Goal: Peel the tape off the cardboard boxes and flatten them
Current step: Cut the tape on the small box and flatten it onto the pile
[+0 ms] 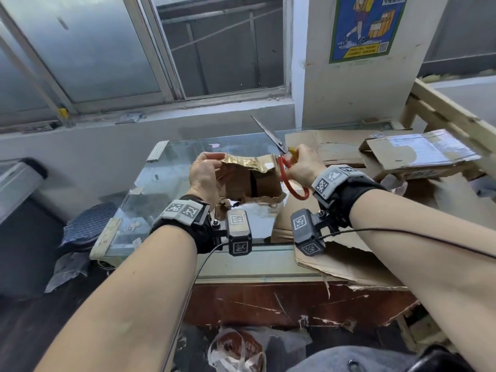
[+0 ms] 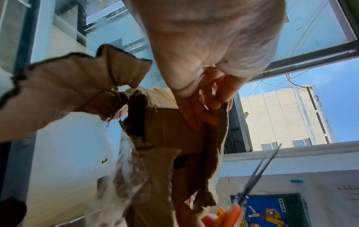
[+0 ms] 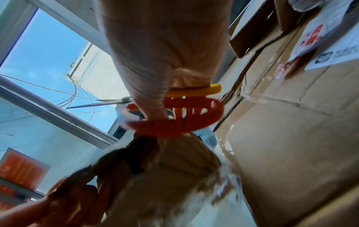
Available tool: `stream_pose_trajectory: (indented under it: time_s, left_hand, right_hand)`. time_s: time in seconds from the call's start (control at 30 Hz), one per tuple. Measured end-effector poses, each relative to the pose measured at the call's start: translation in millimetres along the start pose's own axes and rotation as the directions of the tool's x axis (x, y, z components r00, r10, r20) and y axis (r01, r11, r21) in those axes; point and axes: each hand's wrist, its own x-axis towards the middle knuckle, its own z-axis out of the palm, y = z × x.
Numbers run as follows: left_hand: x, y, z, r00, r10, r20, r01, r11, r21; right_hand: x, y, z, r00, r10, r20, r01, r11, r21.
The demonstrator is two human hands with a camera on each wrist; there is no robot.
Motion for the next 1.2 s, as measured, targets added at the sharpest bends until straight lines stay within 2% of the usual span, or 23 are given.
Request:
stream_pose_trajectory:
  time_s: [0.07,0.17,0.23,0.37,0.47,0.57,0.63,0.7,0.8,0.87,0.93,1.0,1.07,1.17,1.2]
  left_hand:
    - [-0.4,2.0,-0.1,0.999,-0.033,0.0,0.033,0.999,-0.018]
    - [6.7,2.9,-6.4,0.993,-0.105,0.05,0.108,0.992,-0.065]
    - [5.2,4.7,-8.0,0.984,-0.147,0.097,0.149,0.989,-0.013]
    - [1.6,-0.7,-0.4,0.987,-0.143,0.068,0.144,0.99,-0.013]
    - [3.3,-4.7,1.4,0.991,-0.132,0.032,0.132,0.991,-0.016]
    - [3.3,-5.5,6.3,0.998,-0.061,0.031,0.049,0.955,0.293]
    - [-3.2,-5.0,12.5,0.996,-0.027,0.09,-0.022,0.863,0.504]
    - [-6.0,-5.3,17.5,0.987,0.013,0.162,-0.12,0.725,0.678]
    - [-3.8,-2.8,23.3,0.967,0.01,0.255,-0.222,0.522,0.824]
    - [-2.5,-1.7,23.8,0.956,0.001,0.293,-0.261,0.455,0.851]
    - [-2.7,-3.1,22.5,0.962,0.01,0.272,-0.247,0.457,0.855]
    - [-3.6,-7.6,19.5,0.973,-0.001,0.229,-0.198,0.498,0.844]
    - [-3.7,-11.5,15.8,0.981,-0.012,0.196,-0.161,0.521,0.838]
    - [-3.5,-10.7,12.3,0.987,-0.002,0.164,-0.137,0.534,0.834]
    - [-2.1,-10.6,11.6,0.988,-0.001,0.154,-0.128,0.548,0.826]
  right_hand:
    - [0.1,0.9,9.2,1.0,-0.015,0.019,0.015,1.0,-0.024]
    - [1.3,1.4,17.6,0.999,0.007,-0.054,-0.005,0.999,0.039]
    - [2.7,0.2,19.0,0.997,0.029,-0.074,-0.022,0.996,0.088]
    - [4.5,0.2,24.7,0.997,0.047,0.064,-0.056,0.988,0.147]
    - [2.4,3.7,25.0,0.994,0.031,0.104,-0.063,0.947,0.314]
    - [0.8,7.1,22.2,0.979,0.029,0.204,-0.127,0.862,0.49]
    - [-0.4,8.6,21.3,0.966,0.021,0.258,-0.165,0.817,0.553]
    - [-5.2,8.6,21.3,0.95,-0.012,0.313,-0.183,0.789,0.586]
    - [-9.1,10.7,20.9,0.91,-0.045,0.413,-0.241,0.752,0.613]
    - [-8.9,12.2,18.5,0.877,0.043,0.479,-0.356,0.727,0.587]
    - [-9.8,15.1,13.5,0.834,0.104,0.542,-0.437,0.723,0.534]
    - [-11.0,19.5,6.7,0.796,0.117,0.593,-0.474,0.73,0.492]
    - [-11.9,23.7,0.8,0.762,0.084,0.642,-0.48,0.738,0.474]
    - [-15.9,27.2,-2.8,0.685,0.066,0.726,-0.477,0.793,0.378]
    - [-17.3,28.8,-2.7,0.675,0.062,0.735,-0.467,0.807,0.361]
